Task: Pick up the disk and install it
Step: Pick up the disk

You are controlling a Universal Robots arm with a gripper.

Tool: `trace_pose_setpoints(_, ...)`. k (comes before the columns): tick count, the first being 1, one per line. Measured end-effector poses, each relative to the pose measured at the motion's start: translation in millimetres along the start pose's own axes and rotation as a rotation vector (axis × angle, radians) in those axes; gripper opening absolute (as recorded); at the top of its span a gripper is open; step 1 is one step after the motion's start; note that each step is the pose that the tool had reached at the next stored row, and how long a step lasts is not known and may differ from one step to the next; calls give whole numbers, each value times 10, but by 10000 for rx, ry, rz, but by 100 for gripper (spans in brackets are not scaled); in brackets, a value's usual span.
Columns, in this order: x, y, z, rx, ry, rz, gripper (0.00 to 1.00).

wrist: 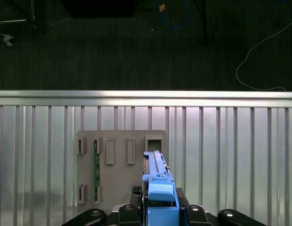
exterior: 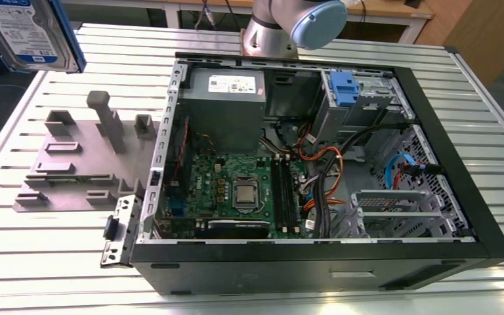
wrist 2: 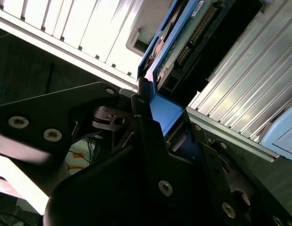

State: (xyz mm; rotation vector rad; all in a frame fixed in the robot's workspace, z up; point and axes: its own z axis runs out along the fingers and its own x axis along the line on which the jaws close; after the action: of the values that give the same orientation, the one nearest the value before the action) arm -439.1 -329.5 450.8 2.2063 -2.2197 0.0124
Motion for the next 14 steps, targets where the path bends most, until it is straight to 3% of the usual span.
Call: trace_pose_setpoints(14, 17, 0, -11, 0, 0, 0, 36)
